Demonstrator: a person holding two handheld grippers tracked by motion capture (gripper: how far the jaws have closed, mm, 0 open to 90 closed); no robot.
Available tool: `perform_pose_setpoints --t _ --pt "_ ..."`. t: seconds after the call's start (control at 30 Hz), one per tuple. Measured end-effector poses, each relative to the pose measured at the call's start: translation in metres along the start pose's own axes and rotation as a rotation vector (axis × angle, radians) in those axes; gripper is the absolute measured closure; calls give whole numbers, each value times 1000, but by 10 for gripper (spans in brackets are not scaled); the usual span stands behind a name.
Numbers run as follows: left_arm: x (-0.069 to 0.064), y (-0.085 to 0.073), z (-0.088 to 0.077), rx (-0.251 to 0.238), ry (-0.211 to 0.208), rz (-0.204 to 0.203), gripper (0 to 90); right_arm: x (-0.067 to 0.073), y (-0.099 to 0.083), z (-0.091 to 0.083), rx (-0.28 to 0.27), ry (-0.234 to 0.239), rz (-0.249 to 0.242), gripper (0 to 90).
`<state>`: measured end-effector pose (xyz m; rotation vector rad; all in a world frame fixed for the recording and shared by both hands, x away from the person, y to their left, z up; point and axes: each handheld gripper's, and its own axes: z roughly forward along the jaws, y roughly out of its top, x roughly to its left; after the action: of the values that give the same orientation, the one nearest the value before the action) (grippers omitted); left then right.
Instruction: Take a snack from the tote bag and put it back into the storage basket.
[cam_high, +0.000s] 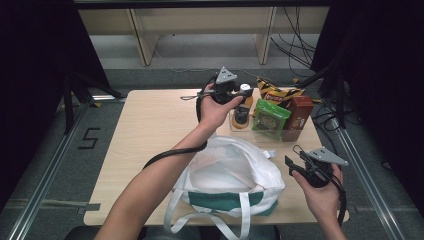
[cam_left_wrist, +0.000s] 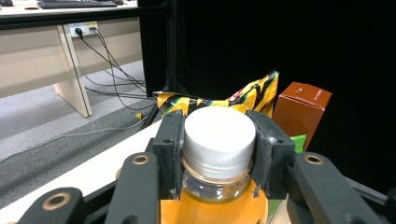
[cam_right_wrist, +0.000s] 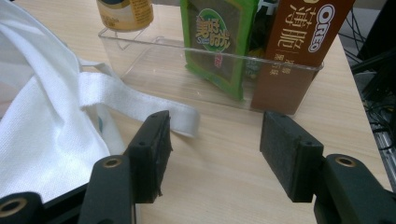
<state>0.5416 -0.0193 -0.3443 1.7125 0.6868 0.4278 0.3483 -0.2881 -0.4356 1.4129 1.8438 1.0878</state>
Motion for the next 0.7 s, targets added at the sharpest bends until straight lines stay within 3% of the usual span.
perform_pose_setpoints --t 0.13,0.17,0.2,0.27,0.33,0.43,0.57,0.7 --pt "0 -1 3 7 4 1 588 0 0 -1 8 0 6 436" --pt "0 -2 3 10 4 3 588 -2 0 -1 6 -6 -16 436" --pt "0 -2 4 11 4 2 588 1 0 -2 18 5 26 436" --pt "0 -3 5 14 4 1 587 1 0 -1 20 4 29 436" --pt "0 -3 5 16 5 0 588 -1 0 0 4 9 4 436" --pt "0 -4 6 22 4 7 588 1 0 -1 7 4 17 436" --pt "-1 -6 7 30 7 9 588 -1 -1 0 0 -1 -8 435" --pt "-1 -8 8 36 6 4 587 1 0 -1 16 5 32 435"
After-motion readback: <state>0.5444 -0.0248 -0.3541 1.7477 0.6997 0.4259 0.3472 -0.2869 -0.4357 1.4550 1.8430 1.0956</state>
